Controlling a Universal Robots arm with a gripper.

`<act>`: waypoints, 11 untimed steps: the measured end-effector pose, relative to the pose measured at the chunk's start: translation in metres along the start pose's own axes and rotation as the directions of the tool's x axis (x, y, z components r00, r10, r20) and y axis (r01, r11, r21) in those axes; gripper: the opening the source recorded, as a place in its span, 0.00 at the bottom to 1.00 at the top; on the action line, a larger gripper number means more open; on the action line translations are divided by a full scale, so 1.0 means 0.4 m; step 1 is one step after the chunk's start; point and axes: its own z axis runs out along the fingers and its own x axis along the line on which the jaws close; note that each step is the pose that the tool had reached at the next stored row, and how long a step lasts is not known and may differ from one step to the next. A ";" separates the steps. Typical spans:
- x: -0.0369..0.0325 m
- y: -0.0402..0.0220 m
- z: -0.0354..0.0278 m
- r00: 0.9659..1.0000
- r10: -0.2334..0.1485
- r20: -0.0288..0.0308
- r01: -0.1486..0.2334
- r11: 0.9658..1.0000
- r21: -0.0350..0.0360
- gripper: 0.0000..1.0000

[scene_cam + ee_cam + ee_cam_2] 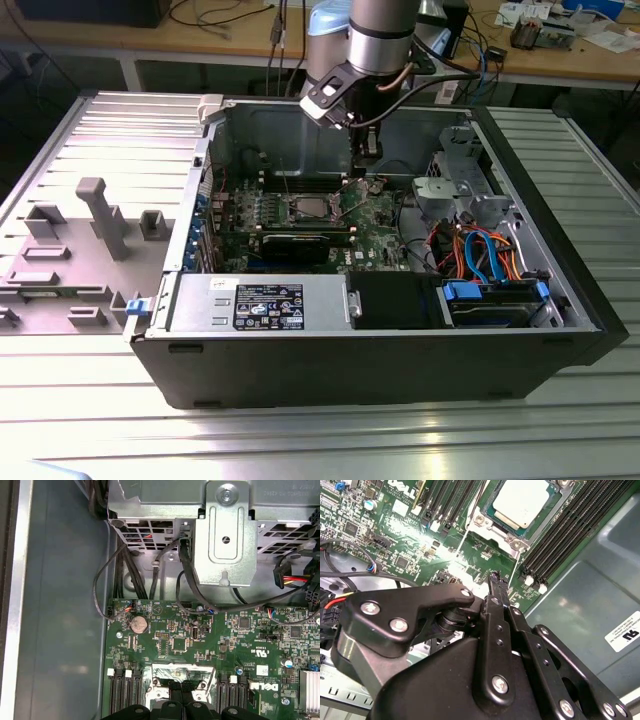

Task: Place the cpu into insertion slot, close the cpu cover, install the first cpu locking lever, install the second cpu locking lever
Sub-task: 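Close the cpu cover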

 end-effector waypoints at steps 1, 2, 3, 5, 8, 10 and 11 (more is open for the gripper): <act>0.000 0.001 0.000 1.000 0.000 0.000 0.000 1.000 0.000 0.11; 0.000 0.002 0.000 1.000 0.000 0.000 0.000 1.000 0.000 0.11; 0.000 0.003 0.000 1.000 0.000 0.000 0.000 1.000 0.000 0.11; 0.000 0.005 0.000 1.000 0.000 0.000 0.000 1.000 0.000 0.11; 0.000 0.009 0.000 1.000 0.000 0.000 0.000 1.000 0.000 0.11; -0.001 0.011 0.000 1.000 0.000 0.000 0.000 1.000 0.000 0.11; -0.001 0.012 0.000 1.000 0.000 0.000 0.000 1.000 0.000 0.11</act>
